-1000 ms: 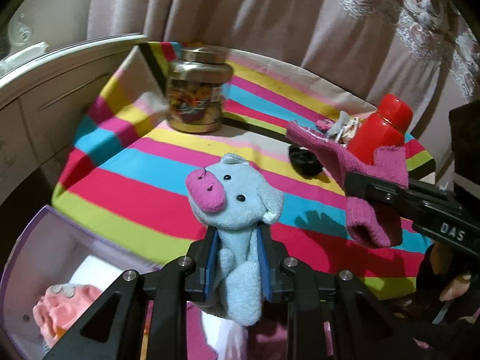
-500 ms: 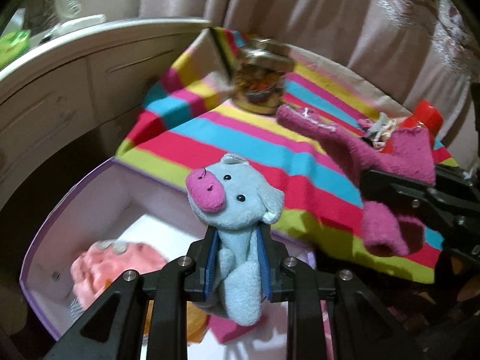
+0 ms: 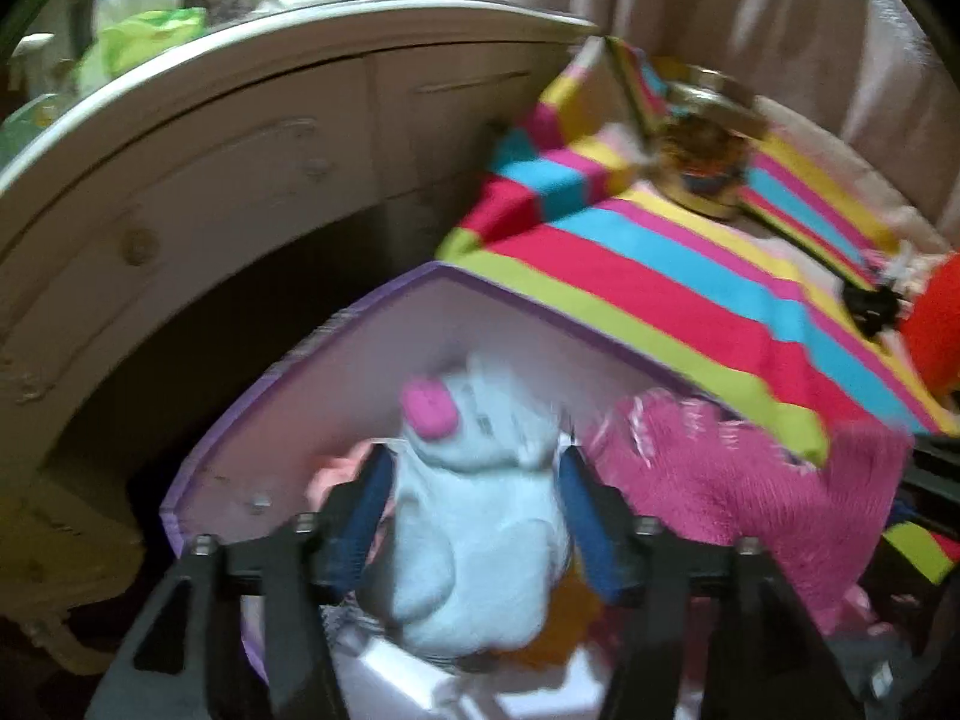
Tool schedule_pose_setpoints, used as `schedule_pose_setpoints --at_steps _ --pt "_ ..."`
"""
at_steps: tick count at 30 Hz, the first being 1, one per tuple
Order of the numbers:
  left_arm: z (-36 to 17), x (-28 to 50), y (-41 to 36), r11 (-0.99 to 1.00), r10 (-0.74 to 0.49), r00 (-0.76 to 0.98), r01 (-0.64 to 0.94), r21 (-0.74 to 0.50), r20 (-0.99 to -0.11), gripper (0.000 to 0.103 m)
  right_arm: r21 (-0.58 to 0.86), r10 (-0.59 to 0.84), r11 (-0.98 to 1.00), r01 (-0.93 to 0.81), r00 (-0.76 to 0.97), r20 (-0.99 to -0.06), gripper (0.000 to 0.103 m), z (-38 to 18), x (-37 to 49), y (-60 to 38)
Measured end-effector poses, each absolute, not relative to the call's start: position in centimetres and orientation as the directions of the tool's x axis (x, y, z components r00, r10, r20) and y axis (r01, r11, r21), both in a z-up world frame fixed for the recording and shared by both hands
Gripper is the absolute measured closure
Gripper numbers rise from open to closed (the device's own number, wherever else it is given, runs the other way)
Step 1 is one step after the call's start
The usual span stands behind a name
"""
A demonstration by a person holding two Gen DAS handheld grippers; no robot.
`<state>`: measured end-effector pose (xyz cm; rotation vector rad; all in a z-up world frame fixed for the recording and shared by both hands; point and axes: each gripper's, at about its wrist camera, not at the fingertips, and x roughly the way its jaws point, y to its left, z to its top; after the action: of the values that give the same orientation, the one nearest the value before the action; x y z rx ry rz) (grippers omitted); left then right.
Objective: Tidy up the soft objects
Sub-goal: 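Lower both items into the white box and open both tools, then grasp the black velvet scrunchie with the left tool while the right tool grasps the pink fleece pouch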
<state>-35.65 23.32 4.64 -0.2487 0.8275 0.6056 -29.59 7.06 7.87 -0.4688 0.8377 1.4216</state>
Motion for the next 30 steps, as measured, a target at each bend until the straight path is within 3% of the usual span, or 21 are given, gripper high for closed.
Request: schedule_pose_setpoints --at_steps 5,8,15,20,24,30 --pt "6.0 -36.8 25.1 0.716 0.500 0.492 -0.698 0.021 -0.712 0.026 0.228 0.673 0.201 -0.952 -0.035 -0.739 0.033 7.7 -27.6 5.1" --pt "6.8 -35.9 25.0 0.723 0.460 0.543 -0.689 -0.059 -0.703 0.023 0.261 0.694 0.292 -0.920 0.016 -0.720 0.030 8.4 -25.1 2.6" --pt "8.0 -26.5 18.2 0.897 0.168 0.689 -0.403 -0.181 -0.705 0.021 0.275 0.700 0.530 -0.802 0.231 -0.675 0.030 9.1 -20.3 -6.2" --pt "6.2 -16.5 10.1 0.957 -0.081 0.667 -0.155 -0.244 -0.741 0.020 0.300 0.627 0.706 -0.642 0.370 -0.685 0.030 8.0 -17.0 -14.2" --pt "3.7 -9.6 4.0 0.970 -0.148 0.611 -0.065 -0.236 -0.778 0.020 0.316 0.577 0.777 -0.544 0.416 -0.703 0.030 6.9 -15.0 -18.6" --pt "1.8 -3.3 -1.1 0.997 -0.060 0.623 0.001 -0.075 -0.780 0.020 0.305 0.486 0.867 -0.393 0.538 -0.689 0.030 6.5 -12.1 -25.8"
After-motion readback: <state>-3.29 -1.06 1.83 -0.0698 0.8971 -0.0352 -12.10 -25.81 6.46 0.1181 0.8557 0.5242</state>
